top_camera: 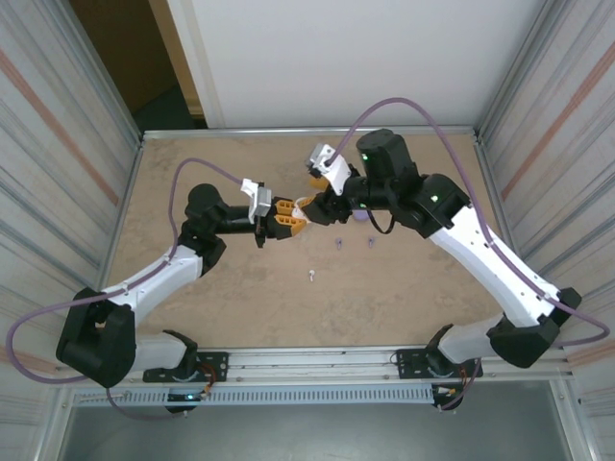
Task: Insert wireless bluetooth earbuds into charging case
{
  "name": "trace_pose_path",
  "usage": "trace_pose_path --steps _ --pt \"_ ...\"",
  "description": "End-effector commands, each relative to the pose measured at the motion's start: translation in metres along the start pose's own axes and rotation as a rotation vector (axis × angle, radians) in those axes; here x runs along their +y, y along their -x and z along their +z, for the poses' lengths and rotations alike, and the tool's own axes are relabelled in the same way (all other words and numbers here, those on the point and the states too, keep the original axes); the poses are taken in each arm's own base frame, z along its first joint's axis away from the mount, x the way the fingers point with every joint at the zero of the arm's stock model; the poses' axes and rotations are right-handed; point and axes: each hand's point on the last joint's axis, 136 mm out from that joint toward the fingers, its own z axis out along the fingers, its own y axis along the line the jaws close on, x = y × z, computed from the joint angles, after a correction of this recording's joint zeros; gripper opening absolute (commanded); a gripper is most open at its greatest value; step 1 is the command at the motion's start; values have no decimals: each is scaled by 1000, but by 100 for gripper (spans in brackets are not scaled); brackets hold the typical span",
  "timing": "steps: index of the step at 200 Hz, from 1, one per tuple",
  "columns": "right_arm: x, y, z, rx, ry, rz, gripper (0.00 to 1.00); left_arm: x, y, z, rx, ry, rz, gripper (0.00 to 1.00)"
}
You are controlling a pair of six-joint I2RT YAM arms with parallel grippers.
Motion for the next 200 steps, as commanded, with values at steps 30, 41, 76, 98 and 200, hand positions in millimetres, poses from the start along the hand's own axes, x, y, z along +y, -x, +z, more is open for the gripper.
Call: trace_pose_path --steps 30,41,76,98,200 --pt "-27 5 -33 -162 -104 181 68 16 13 -5 -64 130 65 0" --pt "-32 -3 -35 -178 -122 224 71 21 14 -10 -81 174 65 0" --pt "-43 -32 -34 -195 -145 350 73 39 20 -35 -157 324 64 0" --pt "-47 -54 -22 -153 -151 423 73 44 22 -50 -197 399 67 0" --pt "-44 -176 46 216 -158 761 60 32 50 -77 -321 462 115 0"
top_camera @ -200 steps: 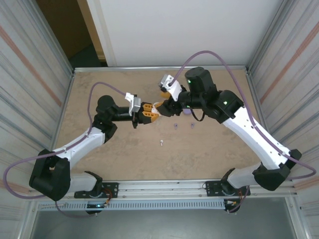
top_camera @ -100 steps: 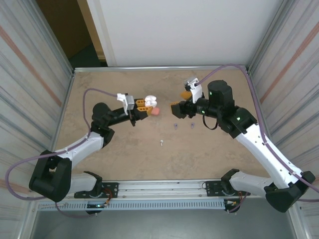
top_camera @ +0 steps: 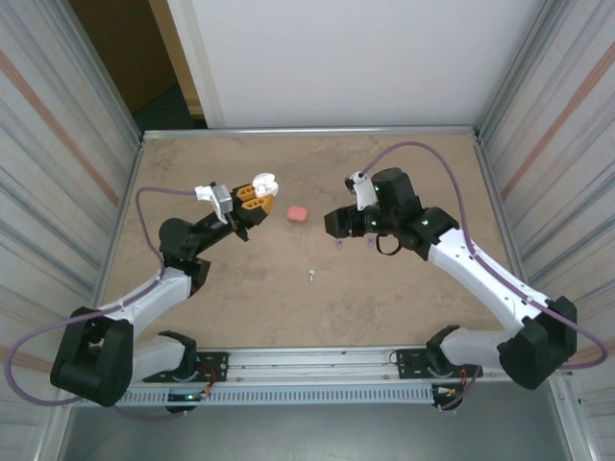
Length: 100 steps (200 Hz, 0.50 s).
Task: Insert wireless bluetooth earbuds into charging case
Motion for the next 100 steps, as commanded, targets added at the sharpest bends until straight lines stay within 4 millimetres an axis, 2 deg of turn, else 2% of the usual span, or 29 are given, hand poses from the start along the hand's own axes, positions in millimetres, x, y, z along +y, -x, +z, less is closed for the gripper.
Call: trace_pose_path --steps 1,52,100 --pt "-9 -21 9 72 -29 92 60 -5 23 -5 -78 1 39 0" --pt "-17 -65 38 241 -116 123 57 -7 28 -5 -103 -10 31 0" --pt "-17 -106 77 397 -142 146 50 -6 27 -4 -97 -12 25 0"
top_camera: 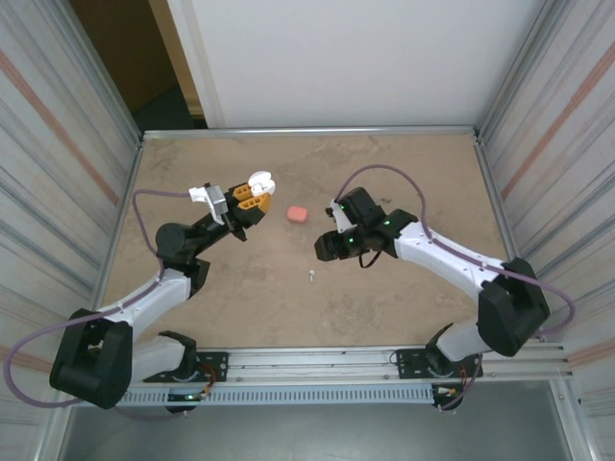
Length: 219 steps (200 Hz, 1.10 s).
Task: Insert wireless bluetooth earbuds into charging case
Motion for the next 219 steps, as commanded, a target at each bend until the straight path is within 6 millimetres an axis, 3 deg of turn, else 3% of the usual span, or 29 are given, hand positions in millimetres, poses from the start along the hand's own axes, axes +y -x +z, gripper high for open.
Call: trace_pose_path --steps 1,62,219 --pt "0 -11 18 65 -27 33 49 -3 13 -1 -42 -10 24 0" --pt "-3 -25 58 173 -55 48 46 -4 13 -1 -33 -12 34 0" --pt "0 -24 99 226 -23 64 44 -1 6 1 -7 -11 24 0"
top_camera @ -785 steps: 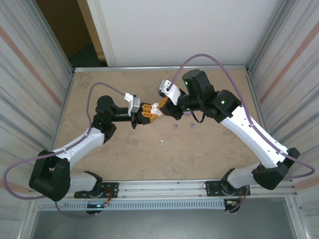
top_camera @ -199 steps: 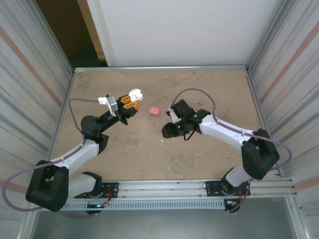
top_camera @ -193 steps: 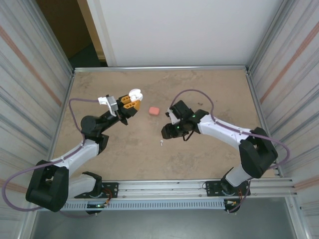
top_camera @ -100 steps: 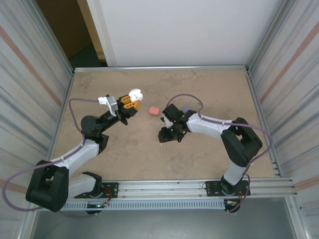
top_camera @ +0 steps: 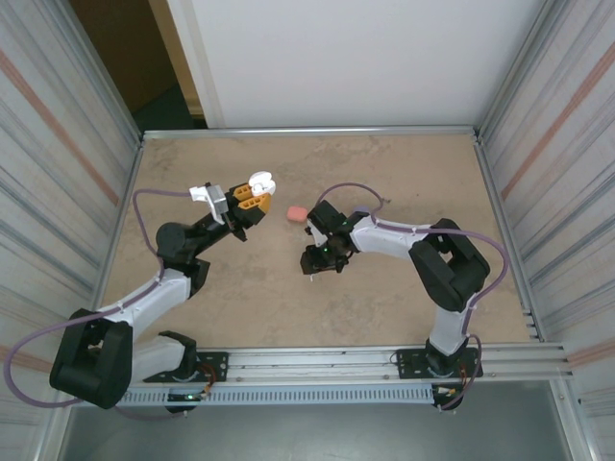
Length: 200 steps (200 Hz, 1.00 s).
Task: Insert wireless bluetooth earbuds into charging case
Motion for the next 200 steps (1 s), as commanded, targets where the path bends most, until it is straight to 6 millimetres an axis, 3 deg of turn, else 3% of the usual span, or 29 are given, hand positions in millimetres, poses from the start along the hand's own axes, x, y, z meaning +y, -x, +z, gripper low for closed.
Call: trace_pose_path --steps 1,140,200 --pt "10 3 3 7 27 12 44 -1 9 1 -17 -13 40 0" --pt "6 -7 19 56 21 17 40 -1 6 2 -5 -16 35 0" --pt "4 -11 24 75 11 16 31 0 5 2 -2 -14 34 0"
